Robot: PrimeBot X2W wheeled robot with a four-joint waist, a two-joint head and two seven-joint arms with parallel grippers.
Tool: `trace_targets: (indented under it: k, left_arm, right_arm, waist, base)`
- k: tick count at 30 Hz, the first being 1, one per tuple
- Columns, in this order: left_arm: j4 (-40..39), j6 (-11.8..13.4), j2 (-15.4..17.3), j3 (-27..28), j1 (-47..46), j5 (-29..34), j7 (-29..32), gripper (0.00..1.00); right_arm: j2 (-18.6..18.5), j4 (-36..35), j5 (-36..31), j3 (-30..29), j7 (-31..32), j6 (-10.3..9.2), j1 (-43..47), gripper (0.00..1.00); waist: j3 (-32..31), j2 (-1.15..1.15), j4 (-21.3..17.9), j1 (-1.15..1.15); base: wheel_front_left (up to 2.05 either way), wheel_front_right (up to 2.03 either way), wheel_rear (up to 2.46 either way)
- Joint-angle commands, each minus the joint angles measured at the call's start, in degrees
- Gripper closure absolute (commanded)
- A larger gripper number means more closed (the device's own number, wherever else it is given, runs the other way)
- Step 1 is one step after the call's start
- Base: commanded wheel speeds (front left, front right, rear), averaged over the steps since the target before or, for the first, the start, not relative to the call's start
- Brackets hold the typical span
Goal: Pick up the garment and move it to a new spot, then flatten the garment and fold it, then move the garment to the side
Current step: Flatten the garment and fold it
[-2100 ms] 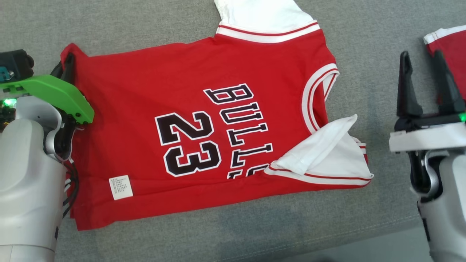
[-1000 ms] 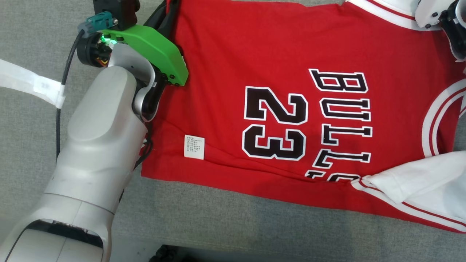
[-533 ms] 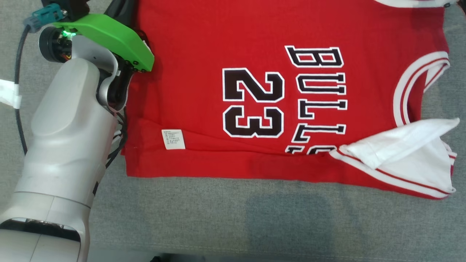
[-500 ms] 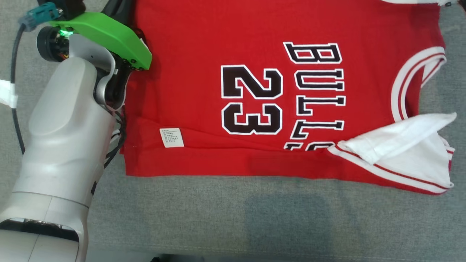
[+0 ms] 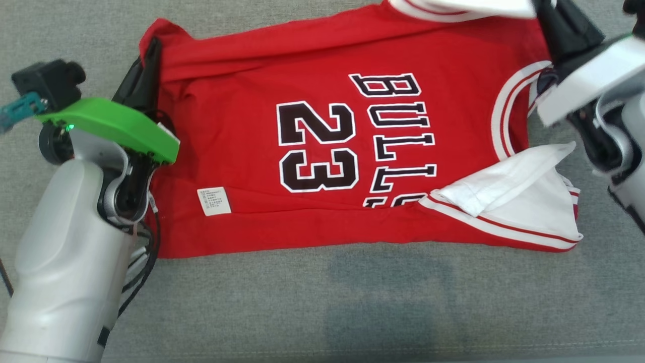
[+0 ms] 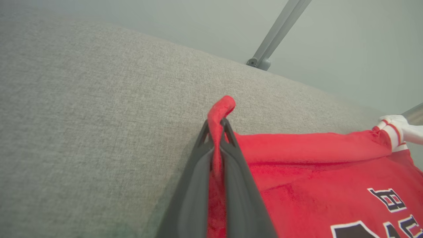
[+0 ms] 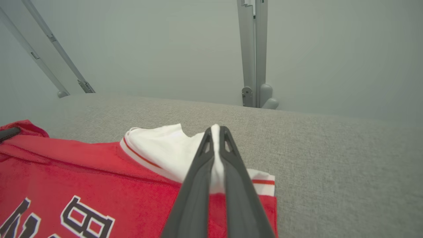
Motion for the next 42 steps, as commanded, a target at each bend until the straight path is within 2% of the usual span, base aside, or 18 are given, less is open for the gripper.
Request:
trace_targets:
  k: [1,7,8,15,18,19,20,21,22,23,28,32,36,38,42]
  left_arm:
    - [-3.0,1.0,1.3,0.7,3.8,-1.1,0.5,1.0]
    - [-14.6,5.0,3.9,3.0,13.6,-3.9,1.9,1.0]
    - [-14.6,5.0,3.9,3.0,13.6,-3.9,1.9,1.0]
    - [-21.7,8.5,5.4,4.5,20.8,-5.1,2.8,1.0]
    - [-23.2,9.6,5.7,4.6,23.0,-5.3,3.2,1.0]
    - [-23.4,10.0,5.7,4.4,23.6,-5.3,3.6,0.89]
    - [-23.5,10.5,5.8,4.2,24.2,-5.0,3.6,0.64]
    - [-23.4,10.9,5.9,4.0,24.6,-4.5,3.6,0.35]
    - [-23.2,11.3,6.0,3.7,24.8,-3.8,3.3,0.0]
    - [-22.9,11.8,6.3,3.4,24.8,-2.5,2.6,0.0]
    - [-22.4,13.9,6.6,2.2,25.7,3.8,-4.0,0.0]
    - [-23.7,15.1,5.2,2.3,27.2,7.3,-9.3,0.0]
    - [-27.2,16.5,3.4,5.0,27.5,12.5,-11.2,0.0]
    - [-30.9,16.9,1.9,8.3,27.4,16.5,-11.4,0.0]
    - [-36.5,15.4,-1.5,13.5,29.3,24.4,-11.3,0.0]
  right_arm:
    - [-0.6,-3.5,1.0,-0.8,-0.1,-0.04,4.8,1.0]
    - [-1.1,-14.7,1.5,-7.6,-0.2,-0.04,19.3,1.0]
    - [-1.1,-14.7,1.5,-7.6,-0.2,-0.04,19.3,1.0]
    - [3.4,-23.6,-1.7,-17.1,2.9,-0.04,33.4,1.0]
    - [5.7,-25.3,-5.0,-19.1,5.1,-0.04,36.6,1.0]
    - [6.9,-25.5,-5.6,-19.5,5.5,-0.04,37.2,1.0]
    - [8.1,-25.6,-5.8,-19.5,5.9,-0.03,37.9,1.0]
    - [8.6,-25.3,-7.0,-20.0,5.9,-0.03,38.2,0.75]
    - [8.8,-24.6,-8.1,-20.7,6.0,-0.04,38.5,0.08]
    - [9.5,-24.0,-9.3,-21.1,5.9,-0.05,38.8,0.0]
    - [12.9,-23.6,-16.4,-25.1,1.5,-0.04,40.0,0.0]
    - [15.8,-24.1,-23.6,-30.1,-1.7,-0.04,40.6,0.0]
    - [19.5,-25.1,-29.9,-35.6,-2.7,-0.04,41.2,0.0]
    - [20.8,-25.8,-32.4,-37.5,-3.0,-0.03,41.3,0.0]
    - [23.1,-27.3,-35.5,-39.5,-3.0,-0.04,41.8,0.0]
  waist:
    - [-1.4,0.0,-1.9,0.0]
    - [-1.6,0.0,-3.3,0.0]
    - [-1.6,0.0,-3.3,0.0]
    - [-1.4,0.0,-4.3,0.0]
    - [-1.2,0.0,-4.7,0.0]
    - [-1.3,0.0,-4.7,0.0]
    - [-1.3,0.0,-4.8,0.0]
    - [-1.4,0.0,-4.8,0.0]
    - [-1.4,0.0,-4.8,0.0]
    - [-1.5,0.0,-4.7,0.0]
    - [-3.0,0.0,-4.7,0.0]
    - [-4.6,0.0,-5.0,0.0]
    - [-6.1,0.0,-4.9,0.0]
    - [-6.7,0.0,-4.8,0.0]
    - [-7.8,0.0,-4.8,0.0]
  base:
    - [0.0,0.0,0.0]
    - [0.0,0.0,0.0]
    - [0.0,0.0,0.0]
    - [0.0,0.0,0.0]
    - [0.0,0.0,0.0]
    - [0.0,0.0,0.0]
    - [0.0,0.0,0.0]
    - [0.0,0.0,0.0]
    - [0.0,0.0,0.0]
    - [0.0,0.0,0.0]
    - [0.0,0.0,0.0]
    - [0.0,0.0,0.0]
    - [0.0,0.0,0.0]
    - [0.0,0.0,0.0]
    - [0.0,0.0,0.0]
